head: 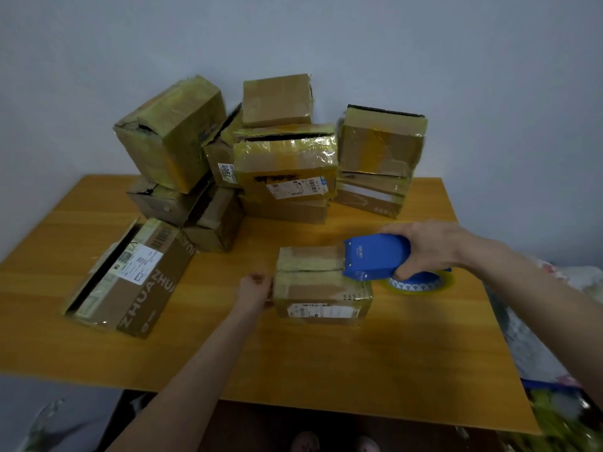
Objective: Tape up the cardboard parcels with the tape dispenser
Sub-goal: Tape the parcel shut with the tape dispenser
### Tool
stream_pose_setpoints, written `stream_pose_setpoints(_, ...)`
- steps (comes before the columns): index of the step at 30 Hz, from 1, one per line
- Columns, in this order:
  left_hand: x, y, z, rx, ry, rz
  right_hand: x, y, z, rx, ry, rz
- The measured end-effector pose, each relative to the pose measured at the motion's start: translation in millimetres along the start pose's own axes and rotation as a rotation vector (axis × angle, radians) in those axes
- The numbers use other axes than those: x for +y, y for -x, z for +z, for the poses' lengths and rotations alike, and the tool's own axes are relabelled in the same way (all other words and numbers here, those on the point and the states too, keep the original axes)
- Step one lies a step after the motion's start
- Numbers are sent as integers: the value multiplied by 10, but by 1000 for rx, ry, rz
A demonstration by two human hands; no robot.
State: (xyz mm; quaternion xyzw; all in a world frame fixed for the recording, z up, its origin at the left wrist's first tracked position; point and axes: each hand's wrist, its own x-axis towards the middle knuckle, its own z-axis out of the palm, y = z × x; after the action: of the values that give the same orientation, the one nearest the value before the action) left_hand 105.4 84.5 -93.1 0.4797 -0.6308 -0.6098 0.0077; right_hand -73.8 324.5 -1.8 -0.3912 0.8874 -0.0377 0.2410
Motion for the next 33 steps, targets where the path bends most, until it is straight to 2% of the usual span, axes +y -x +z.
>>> stream_pose_setpoints(1,-18,8,-14,4,-46,-2,-3,16,10,5,9,0)
stream_pose_setpoints(2,-25,22,-40,67,-164,77,1,32,25,9,10,1)
stream_pose_setpoints(3,-11,41,-62,175,-333,250,15,45,42,12,2,5)
stream_pose_setpoints(4,15,89,-64,268,-485,494,27,51,55,12,-11,8)
stream_pose_setpoints(5,52,147,-31,260,-606,733,35,49,62,11,-22,5)
stream_pose_setpoints(6,90,206,46,143,-756,885,35,39,62,13,-30,-3)
stream_pose_setpoints(7,102,258,161,-1,-943,953,31,26,55,15,-34,-14)
stream_pose_setpoints(9,22,264,353,-124,-1340,995,18,19,47,8,-47,-38)
stream_pose_setpoints(11,-62,178,406,-86,-1502,1009,42,43,86,5,-81,-55)
stream_pose_setpoints(16,-85,100,379,-57,-1534,1014,201,177,288,89,-200,-108)
stream_pose_setpoints(23,-60,139,338,-55,-1554,993,325,345,365,61,-360,-132)
stream_pose_setpoints(28,-41,133,330,-35,-1555,1029,809,623,360,-8,-348,-14)
stream_pose_setpoints(33,-52,121,327,-43,-1561,1053,724,536,461,-83,-163,56)
